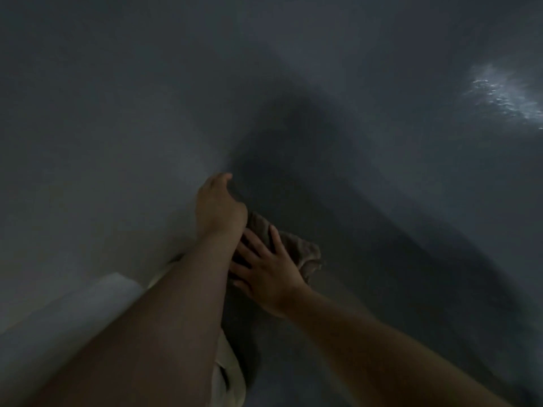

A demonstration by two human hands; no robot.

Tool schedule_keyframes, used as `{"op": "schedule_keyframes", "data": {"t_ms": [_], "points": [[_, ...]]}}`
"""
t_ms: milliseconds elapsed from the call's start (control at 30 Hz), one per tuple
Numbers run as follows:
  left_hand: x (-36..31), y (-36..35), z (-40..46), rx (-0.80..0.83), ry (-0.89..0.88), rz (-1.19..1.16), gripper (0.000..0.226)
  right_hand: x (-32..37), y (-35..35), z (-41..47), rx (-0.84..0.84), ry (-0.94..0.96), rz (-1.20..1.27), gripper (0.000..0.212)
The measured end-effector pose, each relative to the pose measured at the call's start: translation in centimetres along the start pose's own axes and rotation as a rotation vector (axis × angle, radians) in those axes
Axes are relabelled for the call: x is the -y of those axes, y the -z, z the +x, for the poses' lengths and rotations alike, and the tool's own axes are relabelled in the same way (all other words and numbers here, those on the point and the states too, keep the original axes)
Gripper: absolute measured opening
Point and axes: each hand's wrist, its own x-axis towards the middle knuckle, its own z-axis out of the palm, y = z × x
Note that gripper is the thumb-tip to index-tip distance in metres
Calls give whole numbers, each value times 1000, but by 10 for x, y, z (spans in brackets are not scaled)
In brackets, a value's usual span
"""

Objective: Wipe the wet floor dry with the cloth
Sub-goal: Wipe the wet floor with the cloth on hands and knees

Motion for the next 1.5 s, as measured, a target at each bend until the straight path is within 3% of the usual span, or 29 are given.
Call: {"op": "schedule_keyframes", "data": {"t_ms": [200, 333, 433, 667, 767, 867, 1000, 1300, 1433, 1500], "points": [[-33, -23, -31, 120, -124, 70, 58, -45, 3, -37, -33, -183, 38, 58], [-55, -38, -53, 254, -332, 216, 64, -102, 11, -75, -140, -487, 74, 65], [-73, -54, -77, 385, -526, 363, 72, -140, 6, -120, -223, -801, 91, 54], [-96, -86, -125, 531, -643, 631, 111, -177, -23, -222, -331, -1373, 308, 51], [-92, -91, -133, 529, -609, 633, 109, -172, -29, -230, -341, -1526, 407, 51], [-83, -91, -127, 488, -564, 506, 84, -162, -24, -208, -380, -1581, 466, 52], [-76, -87, -110, 399, -494, 284, 59, -130, -20, -173, -362, -1405, 393, 51], [-83, -88, -109, 361, -601, 346, 62, 14, -67, -136, -199, -579, 222, 49], [-94, -95, -135, 395, -637, 356, 62, -4, -83, -164, -197, -314, 69, 45], [-99, -98, -143, 417, -642, 363, 61, -31, -83, -182, -173, -296, -5, 46]]}}
